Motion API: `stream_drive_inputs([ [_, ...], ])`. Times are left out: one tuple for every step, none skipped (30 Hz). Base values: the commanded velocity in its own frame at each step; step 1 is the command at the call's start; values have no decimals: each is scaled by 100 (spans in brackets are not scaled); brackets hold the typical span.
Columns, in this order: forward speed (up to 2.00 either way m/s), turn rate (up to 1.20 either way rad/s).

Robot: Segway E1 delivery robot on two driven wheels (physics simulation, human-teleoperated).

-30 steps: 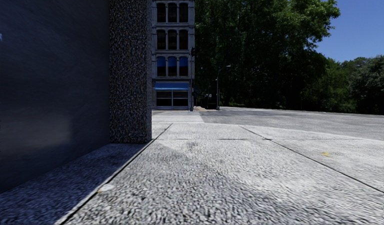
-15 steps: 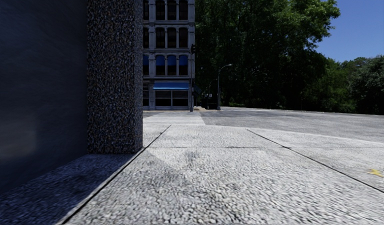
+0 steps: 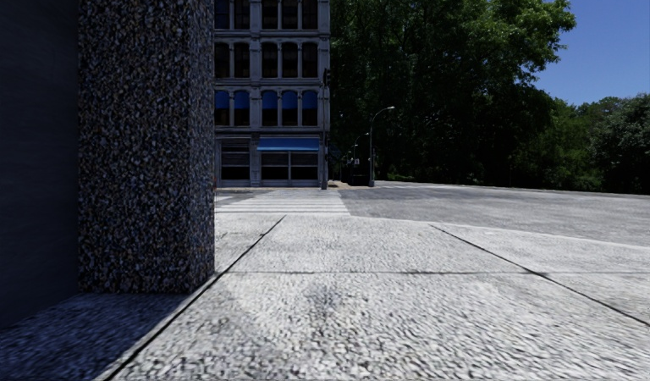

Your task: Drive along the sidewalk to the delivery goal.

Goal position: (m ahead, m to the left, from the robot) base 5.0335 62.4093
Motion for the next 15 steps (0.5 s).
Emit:
stream_drive_inputs([
  [200, 0],
  [200, 0],
  [200, 0],
  [200, 0],
  [200, 0],
  [200, 0],
  [200, 0],
  [200, 0],
  [200, 0],
  [200, 0],
  [200, 0],
  [200, 0],
  [200, 0],
  [200, 0],
  [200, 0],
])
